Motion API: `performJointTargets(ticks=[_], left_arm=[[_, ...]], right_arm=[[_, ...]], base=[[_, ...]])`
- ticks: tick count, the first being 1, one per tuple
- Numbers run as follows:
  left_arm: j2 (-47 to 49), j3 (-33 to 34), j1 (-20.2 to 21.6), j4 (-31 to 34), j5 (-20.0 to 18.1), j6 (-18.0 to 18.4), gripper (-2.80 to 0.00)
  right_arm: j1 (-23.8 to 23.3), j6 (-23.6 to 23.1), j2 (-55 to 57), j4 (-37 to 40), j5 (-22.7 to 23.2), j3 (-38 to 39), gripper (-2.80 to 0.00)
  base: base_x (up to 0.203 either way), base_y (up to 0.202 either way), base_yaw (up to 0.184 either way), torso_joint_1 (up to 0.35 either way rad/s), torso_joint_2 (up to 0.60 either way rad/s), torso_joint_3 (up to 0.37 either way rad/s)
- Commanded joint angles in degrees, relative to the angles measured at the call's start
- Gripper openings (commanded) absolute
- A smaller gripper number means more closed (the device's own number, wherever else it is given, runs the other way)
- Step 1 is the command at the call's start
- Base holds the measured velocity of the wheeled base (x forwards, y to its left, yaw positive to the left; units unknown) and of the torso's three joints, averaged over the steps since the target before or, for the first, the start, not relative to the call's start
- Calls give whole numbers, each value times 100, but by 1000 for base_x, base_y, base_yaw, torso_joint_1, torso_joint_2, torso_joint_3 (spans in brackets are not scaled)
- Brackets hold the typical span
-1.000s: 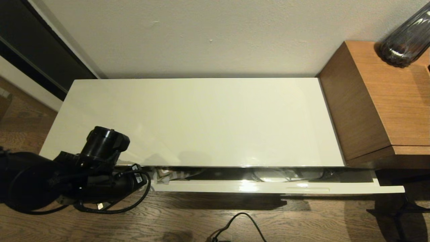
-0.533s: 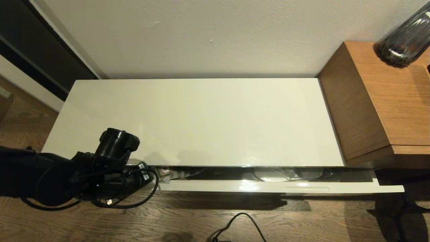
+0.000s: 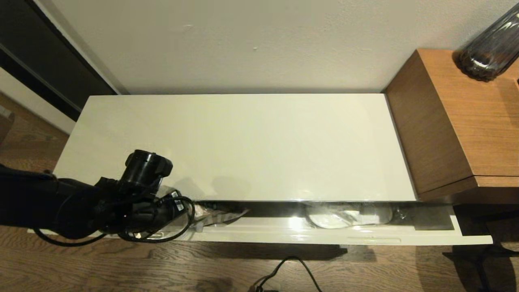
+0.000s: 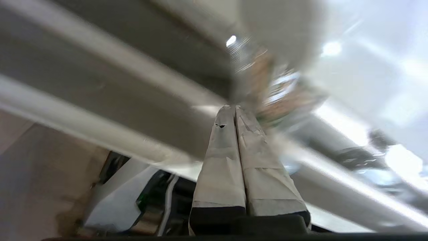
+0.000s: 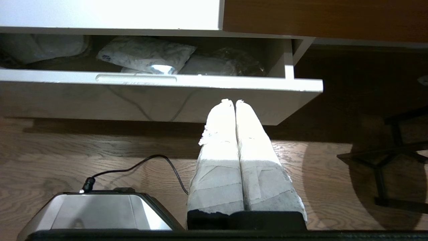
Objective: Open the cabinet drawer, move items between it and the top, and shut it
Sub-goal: Close the drawer
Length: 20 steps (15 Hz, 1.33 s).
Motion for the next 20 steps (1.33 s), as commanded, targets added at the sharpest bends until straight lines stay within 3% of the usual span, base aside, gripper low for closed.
performJointTargets(ticks=[1,6,10,17,20], left_arm=[[-424,-128,-1,50,8,-18,-280],[-742,-61,-194,716,-264,18,-280],[-270,512,-599,892,-528,50,-280],[522,910,-722,837,-532,6,-280],[595,785,-714,604,-366,-191,-280]], right_arm=[[3,-3,7,0,4,-1,-280],[3,-3,7,-9,4,7,-280],[3,-3,7,0,4,-1,-280],[3,-3,7,0,4,-1,-280],[3,-3,7,0,2,4,-280]], base=[[0,0,0,0,0,0],[0,0,0,0,0,0],[0,0,0,0,0,0],[0,0,0,0,0,0],[0,0,0,0,0,0]])
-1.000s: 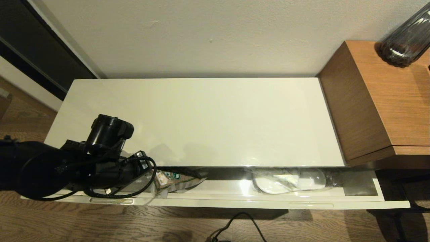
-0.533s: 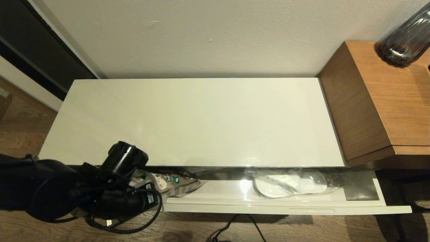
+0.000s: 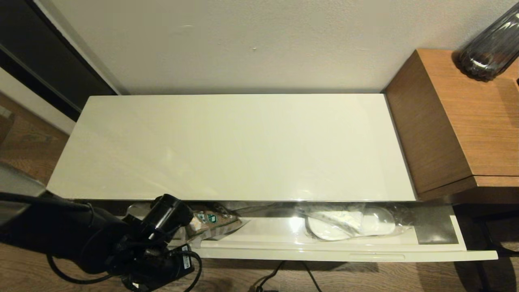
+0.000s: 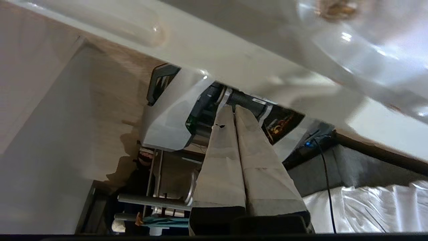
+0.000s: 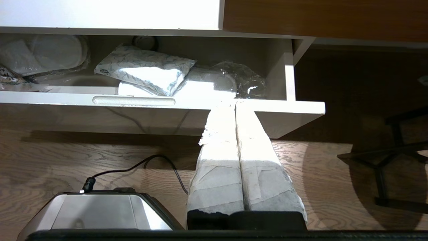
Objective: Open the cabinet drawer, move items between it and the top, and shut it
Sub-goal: Close the drawer
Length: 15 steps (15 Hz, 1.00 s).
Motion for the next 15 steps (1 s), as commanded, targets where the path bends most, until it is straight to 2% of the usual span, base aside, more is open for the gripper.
performJointTargets(ticks=[1,5,7,12,15], left_arm=[[130,-129,6,-378,179,-365,-280],[336,-339,15,-567,843,-589,-280],[218,-555,65,-567,960,-673,-280],[-359,-1027,246,-487,974,-596,-280],[-340,-1066,265,-496,979,-589,-280]], right_arm=[[0,-5,7,2,2,-4,-280],[0,-5,7,2,2,5,-280],[0,-5,7,2,2,-4,-280],[0,-5,7,2,2,-4,-280],[0,-5,7,2,-1,-4,-280]], base=[[0,0,0,0,0,0],[0,0,0,0,0,0],[0,0,0,0,0,0],[0,0,0,0,0,0],[0,0,0,0,0,0]])
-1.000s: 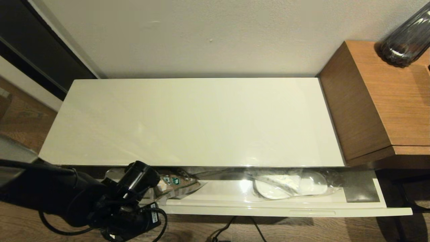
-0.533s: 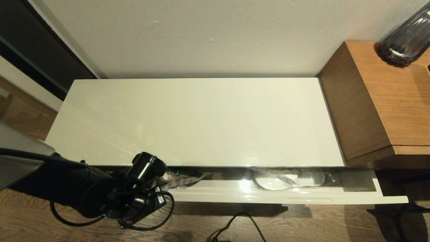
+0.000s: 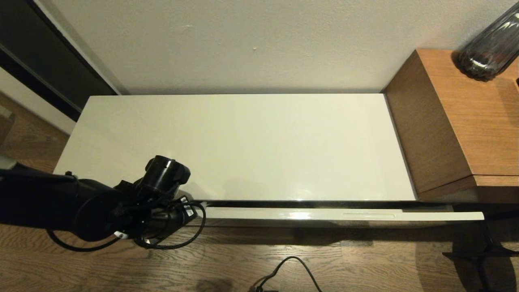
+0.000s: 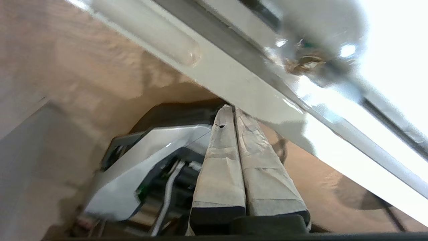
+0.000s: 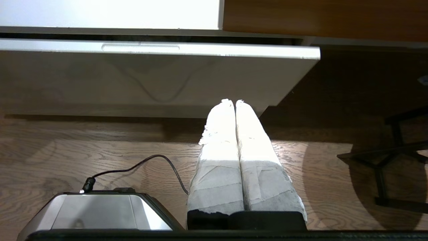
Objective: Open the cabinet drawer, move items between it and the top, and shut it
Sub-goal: Close the drawer
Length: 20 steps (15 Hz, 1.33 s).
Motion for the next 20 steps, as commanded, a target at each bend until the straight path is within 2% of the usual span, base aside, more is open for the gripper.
performJointTargets(ticks=[1,7,9,14,17,20], left_arm=[[-94,-60,29,-41,22,-26,-280],[-611,-300,212,257,-43,144,-280],[-995,-444,208,652,-85,317,-280],[-3683,-645,106,2727,-371,1242,-280],[-4150,-762,83,3666,-424,1788,-280],[-5499,-1010,124,4756,-385,2398,-280]], right_arm=[[-2,-5,7,0,6,-1,-280],[-2,-5,7,0,6,-1,-280],[-2,-5,7,-6,6,-1,-280],[-2,-5,7,0,6,-1,-280],[-2,-5,7,0,6,-1,-280],[-2,-5,7,0,6,-1,-280]], base=[[0,0,0,0,0,0],[0,0,0,0,0,0],[0,0,0,0,0,0],[0,0,0,0,0,0],[0,0,0,0,0,0],[0,0,0,0,0,0]])
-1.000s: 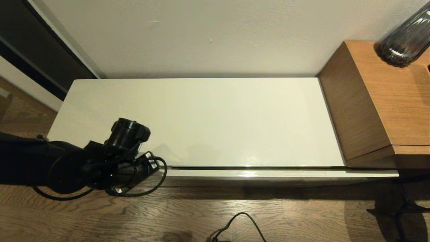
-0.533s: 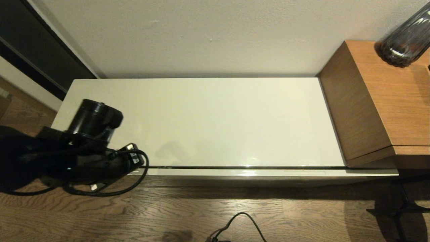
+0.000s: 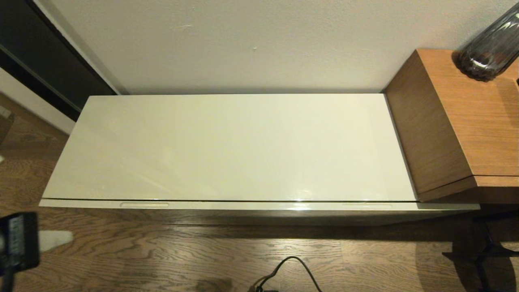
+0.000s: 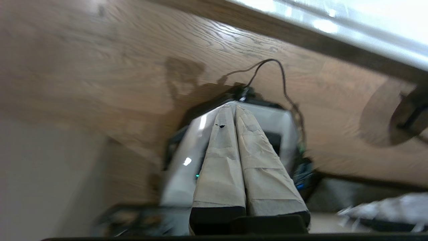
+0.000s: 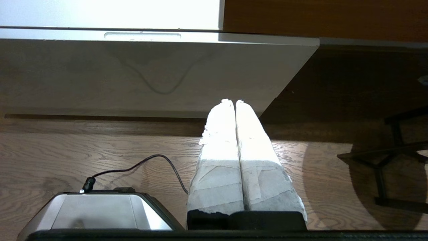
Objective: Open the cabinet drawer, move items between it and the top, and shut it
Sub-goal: Close the drawer, then open the drawer
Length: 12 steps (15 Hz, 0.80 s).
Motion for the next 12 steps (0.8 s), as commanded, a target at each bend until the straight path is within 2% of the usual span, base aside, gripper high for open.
performJointTargets(ticks=[1,2,3,5,6,8,11,12], left_arm=[[-1376,-238,78,904,17,358,-280],[-1860,-435,334,1509,0,571,-280],[-2404,-626,846,2142,-22,816,-280],[-3296,-624,1864,2857,-383,1604,-280],[-3658,-420,2154,3022,-597,1897,-280],[-4187,452,2211,2931,-797,2133,-280],[-4989,1885,2259,1919,-828,2541,-280],[-5339,2390,2271,1602,-745,2853,-280]], right_arm=[[0,-5,7,-2,0,4,-280],[0,-5,7,-11,2,10,-280],[0,-5,7,-11,2,10,-280],[0,-5,7,-2,2,1,-280],[0,-5,7,-2,-7,1,-280],[0,-5,7,-2,-7,10,-280],[0,-5,7,-3,2,1,-280],[0,-5,7,-2,2,10,-280]], base=[[0,0,0,0,0,0],[0,0,0,0,0,0],[0,0,0,0,0,0],[0,0,0,0,0,0],[0,0,0,0,0,0],[0,0,0,0,0,0],[0,0,0,0,0,0],[0,0,0,0,0,0]])
